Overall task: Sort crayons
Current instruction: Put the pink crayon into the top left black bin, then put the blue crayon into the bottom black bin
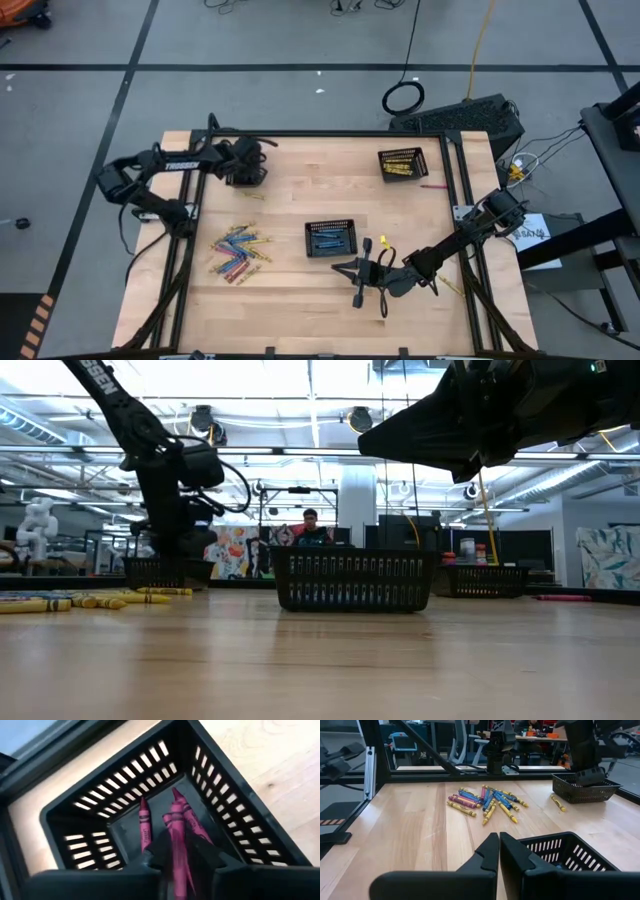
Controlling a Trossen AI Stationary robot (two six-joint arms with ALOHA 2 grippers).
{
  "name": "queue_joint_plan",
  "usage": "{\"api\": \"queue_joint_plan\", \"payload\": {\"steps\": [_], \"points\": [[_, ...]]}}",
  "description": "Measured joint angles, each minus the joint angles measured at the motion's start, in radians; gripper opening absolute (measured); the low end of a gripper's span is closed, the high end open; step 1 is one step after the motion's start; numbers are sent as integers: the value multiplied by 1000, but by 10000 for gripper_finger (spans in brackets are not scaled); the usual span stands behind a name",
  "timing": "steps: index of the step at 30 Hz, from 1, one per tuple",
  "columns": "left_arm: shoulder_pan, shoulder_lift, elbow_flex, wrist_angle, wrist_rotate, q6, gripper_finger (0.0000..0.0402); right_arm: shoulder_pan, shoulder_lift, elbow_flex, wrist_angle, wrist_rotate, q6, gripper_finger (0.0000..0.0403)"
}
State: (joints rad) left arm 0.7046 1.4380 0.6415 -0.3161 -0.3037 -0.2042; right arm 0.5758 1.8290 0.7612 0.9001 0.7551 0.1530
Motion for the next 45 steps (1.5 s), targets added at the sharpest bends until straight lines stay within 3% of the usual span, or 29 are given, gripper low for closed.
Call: {"api": "queue_joint_plan", "payload": {"steps": [7,13,19,23,29,37,41,45], "points": [[19,-62,79,-159,67,10,147,0,0,0,-5,0,0,0],[-95,-223,108,-258,70,-25,159,0,0,0,-16,0,3,0],[-376,-406,58,-260,63,-171,160,0,0,0,-19,0,8,0],[-606,-462,-2,-169,-15,-258,160,0,0,0,-22,0,17,0],[-908,-448,-84,51,-79,-285,160,0,0,0,-22,0,18,0],[-1225,-398,-92,168,-103,-288,160,25,-43,0,-24,35,-48,0],[-1355,-383,-92,148,-103,-358,160,54,-109,0,-47,93,-134,0],[-1432,-363,-92,21,-101,-583,160,71,-161,0,-87,109,-192,0]]}}
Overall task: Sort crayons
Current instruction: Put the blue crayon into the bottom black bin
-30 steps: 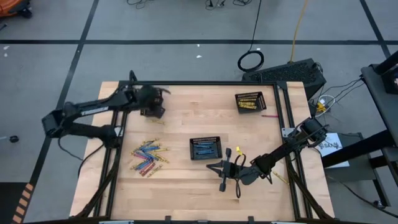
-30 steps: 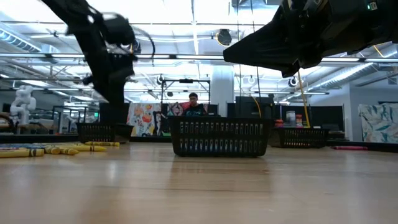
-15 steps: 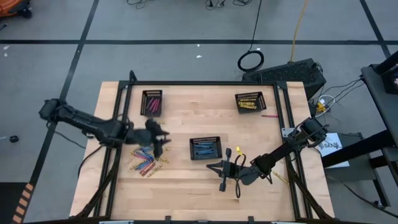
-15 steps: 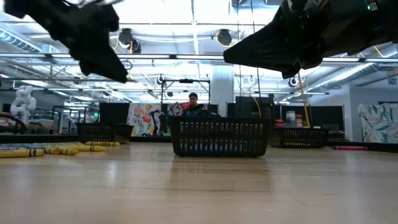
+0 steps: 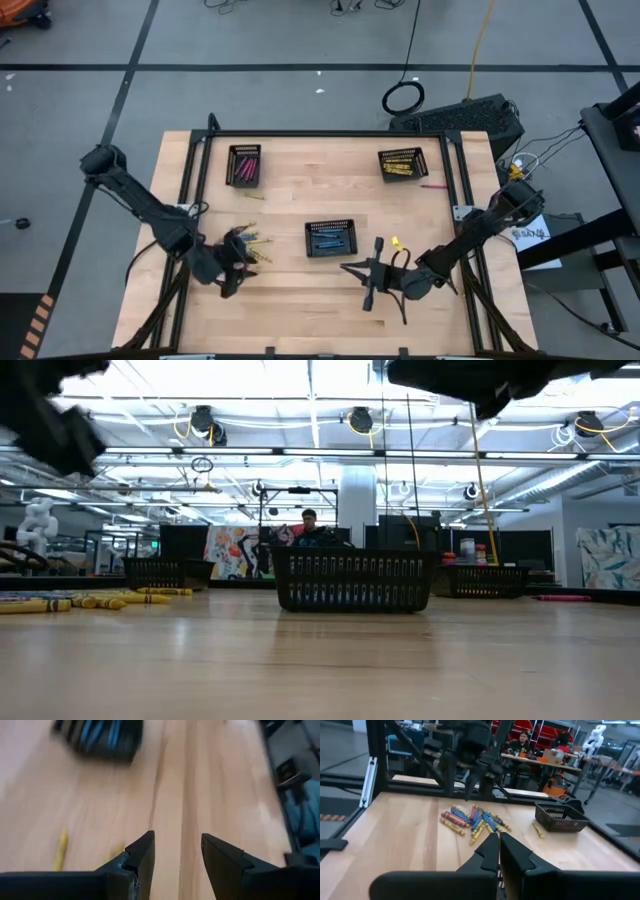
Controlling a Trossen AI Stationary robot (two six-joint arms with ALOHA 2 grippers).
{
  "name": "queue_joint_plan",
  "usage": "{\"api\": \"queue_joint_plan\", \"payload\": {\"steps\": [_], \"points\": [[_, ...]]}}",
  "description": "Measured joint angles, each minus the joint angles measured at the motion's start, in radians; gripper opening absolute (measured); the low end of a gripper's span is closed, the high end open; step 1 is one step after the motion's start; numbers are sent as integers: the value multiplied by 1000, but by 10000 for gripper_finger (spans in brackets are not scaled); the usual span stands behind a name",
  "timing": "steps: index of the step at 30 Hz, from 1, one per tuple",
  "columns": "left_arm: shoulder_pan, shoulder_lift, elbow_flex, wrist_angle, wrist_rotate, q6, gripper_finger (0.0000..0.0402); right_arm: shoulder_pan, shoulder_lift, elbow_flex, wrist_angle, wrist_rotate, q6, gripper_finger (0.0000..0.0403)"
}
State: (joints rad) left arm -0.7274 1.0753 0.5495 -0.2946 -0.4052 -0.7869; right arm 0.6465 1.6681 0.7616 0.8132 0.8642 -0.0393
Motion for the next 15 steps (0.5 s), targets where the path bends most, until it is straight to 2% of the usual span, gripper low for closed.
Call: {"api": "queue_joint_plan", "payload": {"steps": [7,15], "points": [[-35,56,0,-289,46,-446,160,3,-15,0,-5,0,-7,0],[-34,113,0,-404,171,-642,160,2,-15,0,-4,-1,-3,0]]}}
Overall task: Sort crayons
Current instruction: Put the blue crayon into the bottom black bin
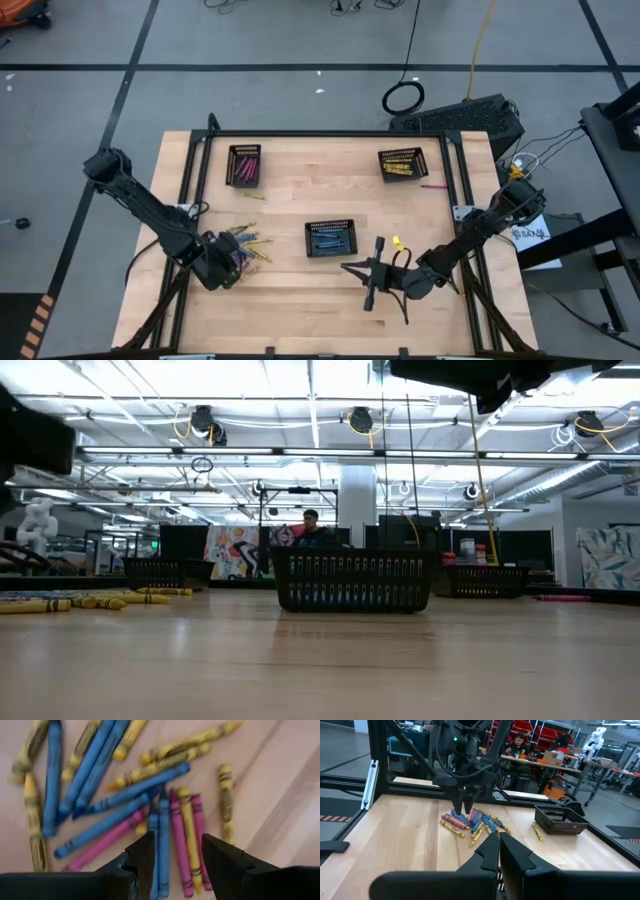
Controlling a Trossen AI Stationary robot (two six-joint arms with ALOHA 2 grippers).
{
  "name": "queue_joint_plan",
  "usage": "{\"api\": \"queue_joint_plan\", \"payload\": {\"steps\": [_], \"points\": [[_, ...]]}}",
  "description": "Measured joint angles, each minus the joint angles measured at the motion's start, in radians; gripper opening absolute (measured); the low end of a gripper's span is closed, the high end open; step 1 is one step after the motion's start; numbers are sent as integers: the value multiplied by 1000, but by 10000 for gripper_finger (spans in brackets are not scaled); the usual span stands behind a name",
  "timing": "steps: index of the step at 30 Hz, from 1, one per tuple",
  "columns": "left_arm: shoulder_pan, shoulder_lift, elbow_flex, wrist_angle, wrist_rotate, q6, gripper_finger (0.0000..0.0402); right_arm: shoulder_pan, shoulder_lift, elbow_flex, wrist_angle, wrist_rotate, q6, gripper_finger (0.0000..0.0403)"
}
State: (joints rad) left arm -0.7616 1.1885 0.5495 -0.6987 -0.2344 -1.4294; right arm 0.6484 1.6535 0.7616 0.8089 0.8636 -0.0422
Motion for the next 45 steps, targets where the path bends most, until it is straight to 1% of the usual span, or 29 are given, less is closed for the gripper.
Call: {"api": "queue_joint_plan", "payload": {"steps": [3,7,11,13,15,17,20,21,24,28,34,36,38,42,45], "points": [[0,19,0,-13,27,-31,160,0,0,0,0,0,0,0],[3,49,0,-67,20,-30,160,0,0,0,0,0,0,0],[16,55,0,-89,-65,11,160,0,0,0,0,0,0,0],[27,51,6,-94,-114,70,160,-1,0,0,0,0,0,0],[50,41,12,-93,-134,133,160,-5,0,0,0,0,0,0],[79,35,13,-96,-126,223,160,-10,0,0,0,0,2,0],[121,35,13,-98,-87,412,160,-19,0,0,0,0,3,0],[137,36,13,-97,-77,449,160,-21,0,0,1,0,5,0],[204,36,13,-108,-37,465,159,-25,0,0,1,0,24,0],[286,37,13,-136,-36,451,141,-25,0,0,0,0,30,0],[398,37,13,-118,-49,572,100,-25,0,0,0,-1,30,0],[419,37,13,-97,-47,628,91,-25,0,0,0,-1,30,0],[429,37,12,-58,-13,686,86,-25,0,0,0,-1,30,0],[426,37,12,0,16,770,84,-25,0,0,0,-2,30,0],[424,37,12,-2,22,810,84,-25,0,0,0,-2,31,0]]}}
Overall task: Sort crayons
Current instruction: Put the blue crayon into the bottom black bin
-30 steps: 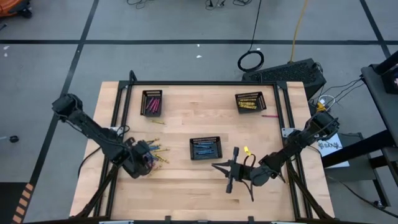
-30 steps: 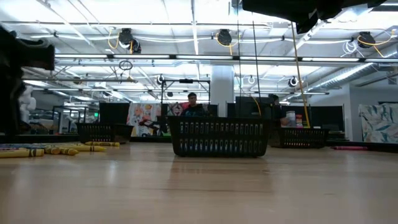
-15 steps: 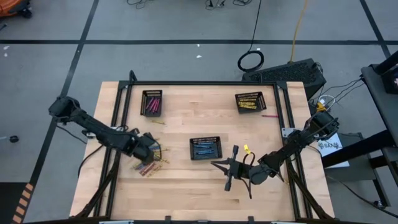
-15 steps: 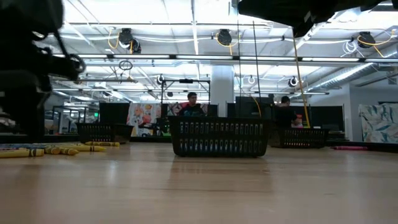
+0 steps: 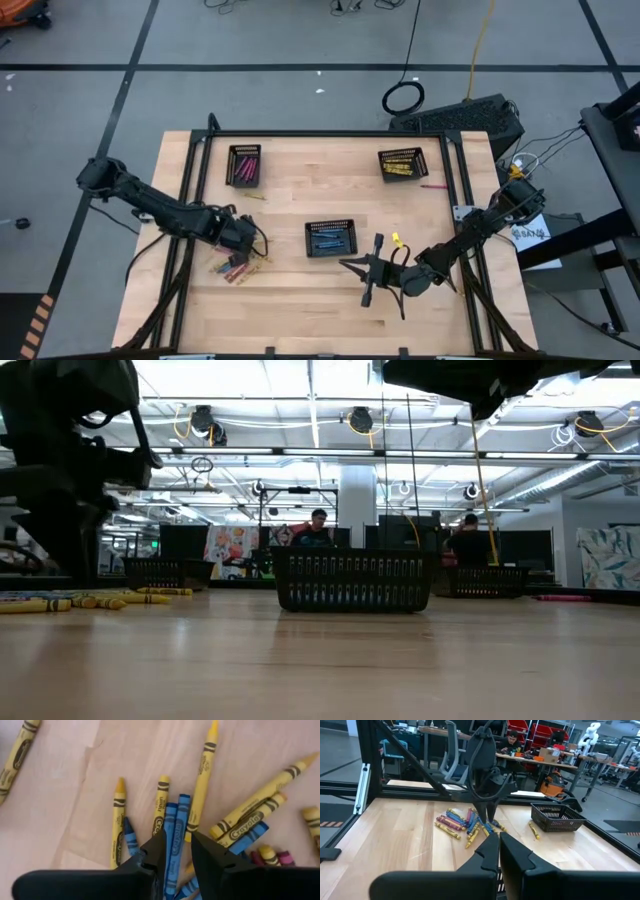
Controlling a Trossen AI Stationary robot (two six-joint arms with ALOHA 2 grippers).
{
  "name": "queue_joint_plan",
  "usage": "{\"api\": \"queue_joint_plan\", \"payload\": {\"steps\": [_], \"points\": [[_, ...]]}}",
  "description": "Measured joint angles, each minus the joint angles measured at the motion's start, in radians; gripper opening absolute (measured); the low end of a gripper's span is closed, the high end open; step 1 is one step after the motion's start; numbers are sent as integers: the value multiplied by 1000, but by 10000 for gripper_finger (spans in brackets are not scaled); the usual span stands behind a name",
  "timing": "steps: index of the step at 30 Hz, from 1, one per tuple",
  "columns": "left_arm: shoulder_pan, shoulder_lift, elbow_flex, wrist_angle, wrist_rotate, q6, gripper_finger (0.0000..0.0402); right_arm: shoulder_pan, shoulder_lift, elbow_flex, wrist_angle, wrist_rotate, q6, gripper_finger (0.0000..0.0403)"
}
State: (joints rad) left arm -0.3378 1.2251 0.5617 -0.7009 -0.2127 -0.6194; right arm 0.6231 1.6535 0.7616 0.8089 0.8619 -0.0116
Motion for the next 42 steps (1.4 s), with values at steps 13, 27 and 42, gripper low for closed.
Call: {"api": "queue_joint_plan", "payload": {"steps": [13,27,42], "points": [[-3,1,-32,-37,26,32,84,0,0,0,-46,-3,53,0],[-5,0,-74,-34,26,33,84,0,0,0,-43,-3,53,0],[-5,2,-20,-53,22,60,40,0,0,0,-43,-3,52,0]]}}
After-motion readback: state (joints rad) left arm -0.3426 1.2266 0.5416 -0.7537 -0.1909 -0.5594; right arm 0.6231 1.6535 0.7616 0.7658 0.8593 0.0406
